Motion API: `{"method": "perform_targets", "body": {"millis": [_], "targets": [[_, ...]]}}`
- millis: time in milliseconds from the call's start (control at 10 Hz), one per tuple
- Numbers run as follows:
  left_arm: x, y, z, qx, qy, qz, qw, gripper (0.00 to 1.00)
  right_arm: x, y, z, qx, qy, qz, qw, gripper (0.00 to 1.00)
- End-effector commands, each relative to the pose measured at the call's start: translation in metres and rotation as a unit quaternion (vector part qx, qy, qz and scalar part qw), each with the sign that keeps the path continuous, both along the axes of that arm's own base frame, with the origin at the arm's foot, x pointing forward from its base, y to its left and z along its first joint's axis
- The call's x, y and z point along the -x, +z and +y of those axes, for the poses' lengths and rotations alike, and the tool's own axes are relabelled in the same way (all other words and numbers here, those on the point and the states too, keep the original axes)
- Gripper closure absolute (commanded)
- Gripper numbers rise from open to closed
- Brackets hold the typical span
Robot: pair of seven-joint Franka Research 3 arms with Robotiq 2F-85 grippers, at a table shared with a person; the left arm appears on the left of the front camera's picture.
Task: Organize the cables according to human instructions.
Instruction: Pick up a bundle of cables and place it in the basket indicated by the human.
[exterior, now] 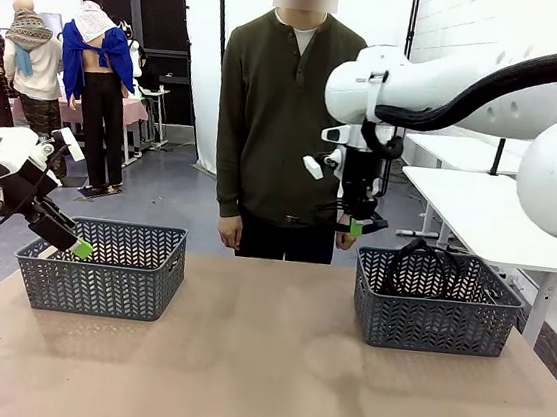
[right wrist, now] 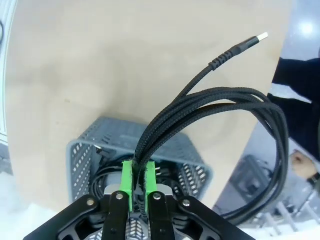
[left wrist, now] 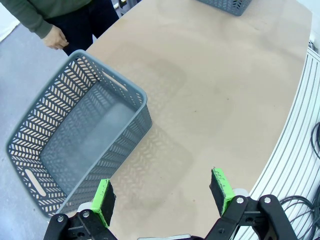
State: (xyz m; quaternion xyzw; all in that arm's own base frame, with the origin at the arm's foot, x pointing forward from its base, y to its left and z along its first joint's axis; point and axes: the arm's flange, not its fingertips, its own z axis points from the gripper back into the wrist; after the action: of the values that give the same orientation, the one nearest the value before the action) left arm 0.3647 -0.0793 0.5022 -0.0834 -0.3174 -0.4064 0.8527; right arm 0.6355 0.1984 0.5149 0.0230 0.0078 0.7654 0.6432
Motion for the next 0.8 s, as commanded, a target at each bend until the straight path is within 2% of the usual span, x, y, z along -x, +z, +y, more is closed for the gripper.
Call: {"method": "perform_targets", "body": {"millis": [0,200,300,400,700], "targets": [[-0.001,-0.001,0.002,0.007,-0.002,0.0,1.0,0.0,0.017,-0.007,-0.027,-0.029,-0.023,0.001,0.999,1.0],[-0.001,-0.001,0.002,0.007,-0.002,0.0,1.0,0.0,0.018,-0.01,-0.044,-0.036,-0.027,0.01,0.999,1.0],[-0.001,-0.001,0.002,0.007,-0.002,0.0,1.0,0.0,0.015,-0.015,-0.041,-0.048,-0.012,0.017,0.999,1.0],[-0.001,-0.001,0.002,0.007,-0.002,0.0,1.0,0.0,0.005,-0.001,-0.039,-0.018,-0.034,0.014,0.999,1.0],[-0.001,-0.001,0.002,0.007,-0.002,0.0,1.0,0.0,0.005,-0.001,-0.039,-0.018,-0.034,0.014,0.999,1.0]]}}
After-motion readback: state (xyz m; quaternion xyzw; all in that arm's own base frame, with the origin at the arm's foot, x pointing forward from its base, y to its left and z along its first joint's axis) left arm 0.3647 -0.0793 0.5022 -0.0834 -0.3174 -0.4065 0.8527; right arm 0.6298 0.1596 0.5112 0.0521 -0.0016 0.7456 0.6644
